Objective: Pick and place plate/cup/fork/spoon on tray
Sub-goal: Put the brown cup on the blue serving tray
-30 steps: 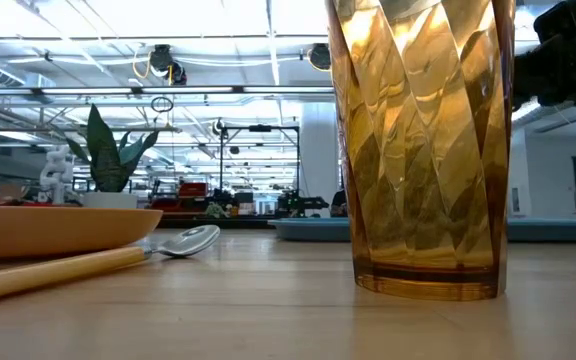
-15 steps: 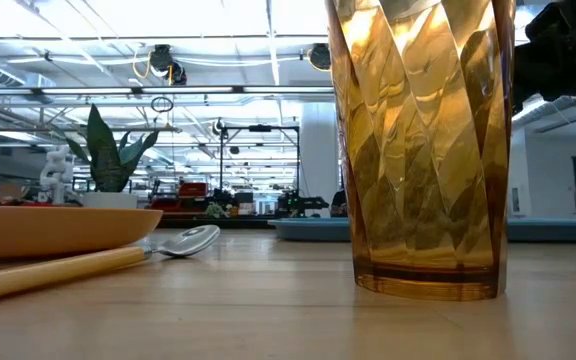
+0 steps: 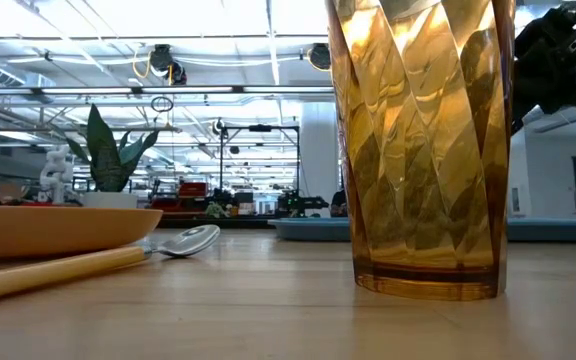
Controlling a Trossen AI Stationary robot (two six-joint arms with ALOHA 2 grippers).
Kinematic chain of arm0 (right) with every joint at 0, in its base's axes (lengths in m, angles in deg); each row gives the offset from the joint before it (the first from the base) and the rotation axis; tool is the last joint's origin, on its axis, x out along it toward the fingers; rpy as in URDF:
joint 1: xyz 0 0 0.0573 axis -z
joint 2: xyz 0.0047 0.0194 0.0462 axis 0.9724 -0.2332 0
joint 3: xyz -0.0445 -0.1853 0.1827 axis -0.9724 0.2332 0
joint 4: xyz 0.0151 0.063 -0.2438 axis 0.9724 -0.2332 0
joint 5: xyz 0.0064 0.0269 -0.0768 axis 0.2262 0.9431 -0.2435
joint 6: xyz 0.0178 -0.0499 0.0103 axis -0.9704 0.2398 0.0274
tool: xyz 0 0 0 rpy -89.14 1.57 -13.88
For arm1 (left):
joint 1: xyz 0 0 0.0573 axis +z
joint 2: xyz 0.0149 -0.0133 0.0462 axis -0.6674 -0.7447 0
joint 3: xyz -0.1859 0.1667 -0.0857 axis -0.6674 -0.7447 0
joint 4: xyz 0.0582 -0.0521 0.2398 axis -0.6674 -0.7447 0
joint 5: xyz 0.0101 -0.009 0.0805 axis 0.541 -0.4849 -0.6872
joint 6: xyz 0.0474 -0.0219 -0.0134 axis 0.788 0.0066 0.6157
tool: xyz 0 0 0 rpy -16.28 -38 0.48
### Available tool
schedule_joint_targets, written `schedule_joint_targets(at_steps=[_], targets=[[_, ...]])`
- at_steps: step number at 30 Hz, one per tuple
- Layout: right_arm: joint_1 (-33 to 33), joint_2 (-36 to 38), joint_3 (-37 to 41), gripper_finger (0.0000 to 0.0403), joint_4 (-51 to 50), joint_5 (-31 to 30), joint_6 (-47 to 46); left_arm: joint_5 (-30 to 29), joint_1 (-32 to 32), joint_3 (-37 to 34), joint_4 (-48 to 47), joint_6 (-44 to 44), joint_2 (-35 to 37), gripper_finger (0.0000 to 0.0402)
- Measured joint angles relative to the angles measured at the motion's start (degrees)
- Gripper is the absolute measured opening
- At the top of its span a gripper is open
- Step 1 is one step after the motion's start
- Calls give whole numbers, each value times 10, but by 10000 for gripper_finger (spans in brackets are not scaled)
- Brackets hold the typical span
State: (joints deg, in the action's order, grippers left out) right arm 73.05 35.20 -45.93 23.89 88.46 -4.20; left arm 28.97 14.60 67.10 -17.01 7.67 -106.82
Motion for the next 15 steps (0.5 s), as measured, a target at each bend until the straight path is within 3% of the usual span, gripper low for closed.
schedule_joint_targets(at_steps=[8,15], targets=[[0,-37,0,0,1,0,-9,31,14,106,-104,15,-122,26],[0,-43,0,0,1,0,21,81,13,121,-154,17,-188,36]])
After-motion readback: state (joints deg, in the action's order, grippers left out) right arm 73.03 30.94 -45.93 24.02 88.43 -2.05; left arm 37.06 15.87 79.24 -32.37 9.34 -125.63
